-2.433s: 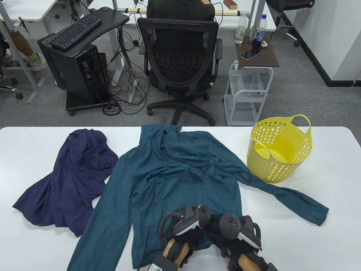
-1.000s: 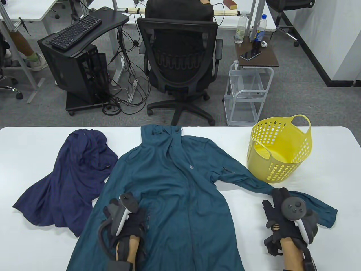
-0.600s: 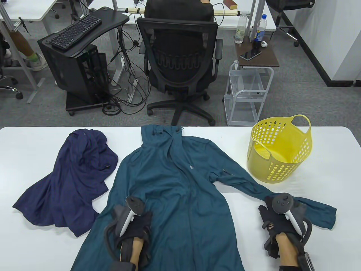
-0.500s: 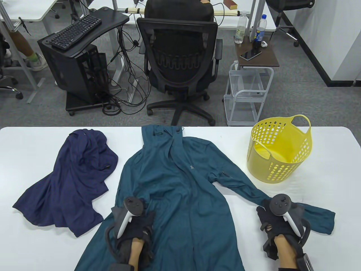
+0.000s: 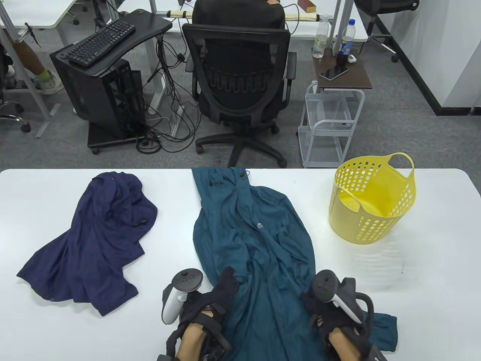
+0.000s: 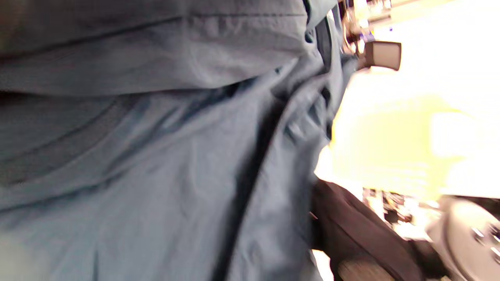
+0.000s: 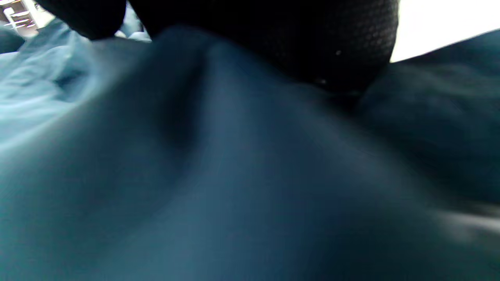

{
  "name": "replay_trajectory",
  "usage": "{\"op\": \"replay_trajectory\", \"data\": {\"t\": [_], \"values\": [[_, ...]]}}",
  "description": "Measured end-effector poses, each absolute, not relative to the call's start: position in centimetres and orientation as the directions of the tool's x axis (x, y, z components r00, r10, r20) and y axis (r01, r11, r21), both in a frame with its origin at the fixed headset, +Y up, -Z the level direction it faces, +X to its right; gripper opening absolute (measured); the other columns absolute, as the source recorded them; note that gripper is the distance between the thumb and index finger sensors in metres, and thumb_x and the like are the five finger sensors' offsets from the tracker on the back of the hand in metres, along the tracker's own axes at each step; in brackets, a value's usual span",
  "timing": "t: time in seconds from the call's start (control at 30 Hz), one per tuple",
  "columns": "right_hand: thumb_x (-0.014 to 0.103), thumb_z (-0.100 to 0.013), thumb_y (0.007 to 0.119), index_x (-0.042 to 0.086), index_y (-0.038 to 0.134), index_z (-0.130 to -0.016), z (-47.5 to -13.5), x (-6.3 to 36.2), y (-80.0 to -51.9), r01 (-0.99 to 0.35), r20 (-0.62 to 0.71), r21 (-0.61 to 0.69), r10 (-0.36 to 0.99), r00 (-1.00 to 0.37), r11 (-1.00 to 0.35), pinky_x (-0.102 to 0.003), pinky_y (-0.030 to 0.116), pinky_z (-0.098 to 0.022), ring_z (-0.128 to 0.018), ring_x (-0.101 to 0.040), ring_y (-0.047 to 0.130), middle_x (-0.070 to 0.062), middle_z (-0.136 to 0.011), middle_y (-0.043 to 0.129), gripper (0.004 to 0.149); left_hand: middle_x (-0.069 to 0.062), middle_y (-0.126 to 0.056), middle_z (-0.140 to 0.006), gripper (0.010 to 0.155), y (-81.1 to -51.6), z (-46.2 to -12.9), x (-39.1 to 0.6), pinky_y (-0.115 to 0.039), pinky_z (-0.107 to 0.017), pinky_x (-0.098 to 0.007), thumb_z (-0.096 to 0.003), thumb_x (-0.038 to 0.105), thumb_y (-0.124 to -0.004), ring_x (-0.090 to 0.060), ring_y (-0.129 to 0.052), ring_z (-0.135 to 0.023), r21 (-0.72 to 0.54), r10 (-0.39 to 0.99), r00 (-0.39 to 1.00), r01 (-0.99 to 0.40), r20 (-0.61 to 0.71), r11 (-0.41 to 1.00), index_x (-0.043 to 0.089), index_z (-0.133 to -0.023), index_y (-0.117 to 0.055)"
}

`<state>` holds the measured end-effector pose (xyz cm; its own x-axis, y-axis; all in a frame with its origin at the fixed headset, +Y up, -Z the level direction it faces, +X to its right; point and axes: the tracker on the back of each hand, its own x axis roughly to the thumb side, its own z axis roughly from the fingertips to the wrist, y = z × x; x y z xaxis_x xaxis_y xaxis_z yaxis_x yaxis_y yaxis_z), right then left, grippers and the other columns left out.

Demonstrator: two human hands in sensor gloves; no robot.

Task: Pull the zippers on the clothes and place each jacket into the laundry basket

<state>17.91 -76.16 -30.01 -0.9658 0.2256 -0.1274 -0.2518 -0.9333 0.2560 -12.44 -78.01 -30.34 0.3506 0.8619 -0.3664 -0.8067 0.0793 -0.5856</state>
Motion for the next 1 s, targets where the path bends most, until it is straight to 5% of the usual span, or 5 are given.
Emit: {"op": "replay_trajectory", "data": {"t": [0.23, 0.33, 0.67, 0.8, 1.0], "values": [[0.073, -0.045, 0.045, 0.005, 0.072, -0.1, -29.7, 12.0, -76.0, -0.423, -0.072, 0.486, 0.448, -0.891, -0.764, -0.044, 0.085, -0.047, -0.059, -0.031, 0.104, -0.016, -0.091, 0.089, 0.091, -0.012, -0.015, -0.118, 0.081, -78.7, -29.3, -8.6, -0.057, -0.071, -0.059, -0.0375, 0.074, -0.039, -0.048, -0.037, -0.104, -0.649, 0.896, 0.119, -0.73, -0.428, -0.214, 0.043, -0.104, -0.003], [0.076, -0.043, 0.054, -0.005, 0.06, -0.102, -29.3, 10.9, -76.4, -0.526, -0.109, 0.542, 0.567, -0.817, -0.655, -0.047, 0.083, -0.049, -0.064, -0.036, 0.101, -0.025, -0.095, 0.08, 0.1, -0.013, 0.0, -0.115, 0.082, -78.7, -28.6, -7.4, -0.045, -0.07, -0.062, -0.0359, 0.074, -0.036, -0.052, -0.017, -0.1, -0.658, 0.894, 0.021, -0.685, -0.448, -0.313, 0.045, -0.101, 0.003], [0.046, -0.042, 0.09, 0.006, 0.067, -0.098, -29.5, 13.6, -78.0, -0.669, -0.165, 0.462, 0.684, -0.71, -0.582, -0.039, 0.087, -0.043, -0.055, -0.023, 0.105, -0.011, -0.088, 0.089, 0.072, -0.008, -0.004, -0.118, 0.081, -78.5, -28.2, -6.8, -0.056, -0.07, -0.064, -0.0354, 0.075, -0.033, -0.05, -0.016, -0.101, -0.683, 0.911, -0.034, -0.65, -0.412, -0.333, 0.047, -0.101, 0.005], [0.041, -0.044, 0.091, 0.016, 0.079, -0.091, -29.4, 14.4, -77.8, -0.686, -0.147, 0.374, 0.69, -0.709, -0.624, -0.035, 0.089, -0.037, -0.043, -0.016, 0.107, -0.003, -0.076, 0.098, 0.055, -0.007, -0.006, -0.119, 0.081, -77.8, -28.0, -6.7, -0.053, -0.07, -0.066, -0.0358, 0.075, -0.034, -0.047, -0.018, -0.101, -0.705, 0.927, -0.044, -0.636, -0.373, -0.314, 0.047, -0.102, 0.003], [0.04, -0.046, 0.089, 0.027, 0.084, -0.088, -30.0, 16.5, -76.9, -0.895, -0.1, 0.297, 0.921, -0.377, -0.334, -0.035, 0.089, -0.038, -0.041, -0.015, 0.106, -0.001, -0.074, 0.098, 0.044, 0.005, -0.027, -0.123, 0.077, -74.2, -28.5, -9.0, -0.063, -0.072, -0.054, -0.0426, 0.075, -0.049, -0.029, -0.061, -0.106, -0.626, 0.996, 0.035, -0.779, -0.083, -0.025, 0.05, -0.106, -0.012]]}}
